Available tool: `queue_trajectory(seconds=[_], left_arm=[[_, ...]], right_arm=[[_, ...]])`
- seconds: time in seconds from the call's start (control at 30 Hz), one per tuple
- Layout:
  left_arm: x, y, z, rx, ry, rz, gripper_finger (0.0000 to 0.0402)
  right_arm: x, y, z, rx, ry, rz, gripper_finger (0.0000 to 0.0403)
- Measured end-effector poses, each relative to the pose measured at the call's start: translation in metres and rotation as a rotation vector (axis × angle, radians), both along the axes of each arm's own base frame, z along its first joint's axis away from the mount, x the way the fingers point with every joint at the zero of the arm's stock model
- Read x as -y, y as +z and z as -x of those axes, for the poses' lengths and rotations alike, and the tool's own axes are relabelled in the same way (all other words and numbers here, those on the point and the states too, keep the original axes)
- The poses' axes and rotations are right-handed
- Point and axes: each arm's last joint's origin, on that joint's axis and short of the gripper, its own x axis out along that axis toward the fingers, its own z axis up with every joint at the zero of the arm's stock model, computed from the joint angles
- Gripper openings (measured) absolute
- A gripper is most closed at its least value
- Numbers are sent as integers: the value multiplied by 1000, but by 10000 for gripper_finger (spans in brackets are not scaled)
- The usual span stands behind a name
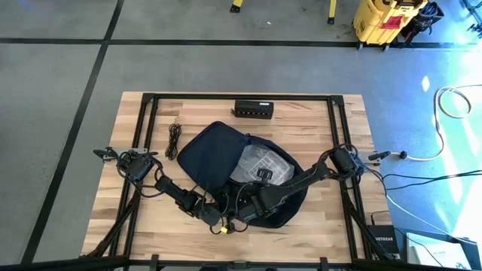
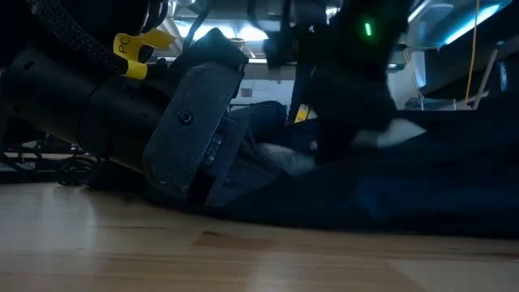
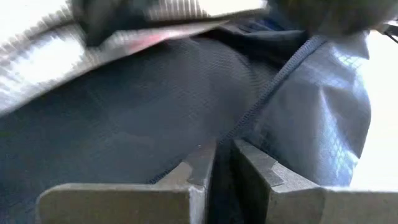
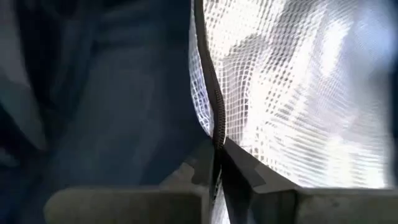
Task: Unpack backpack
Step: Remove the transparent zip bag from the black backpack
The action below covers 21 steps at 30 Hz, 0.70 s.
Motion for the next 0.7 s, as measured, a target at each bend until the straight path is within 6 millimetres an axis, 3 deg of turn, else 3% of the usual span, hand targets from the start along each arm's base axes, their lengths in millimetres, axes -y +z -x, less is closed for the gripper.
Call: queue_trajectory(seconds=[0.23,0.5,0.7], left_arm=[[-2,1,-1,7,4,4,37],[-2,7,-4,54,-3,6,37],[-5,7,-6,54,4,0,37]], right_arm=[[3,54,3,70,-4,22,0],[15,116,27,163,-29,79,0],[23,149,47,254,-50,102,0]])
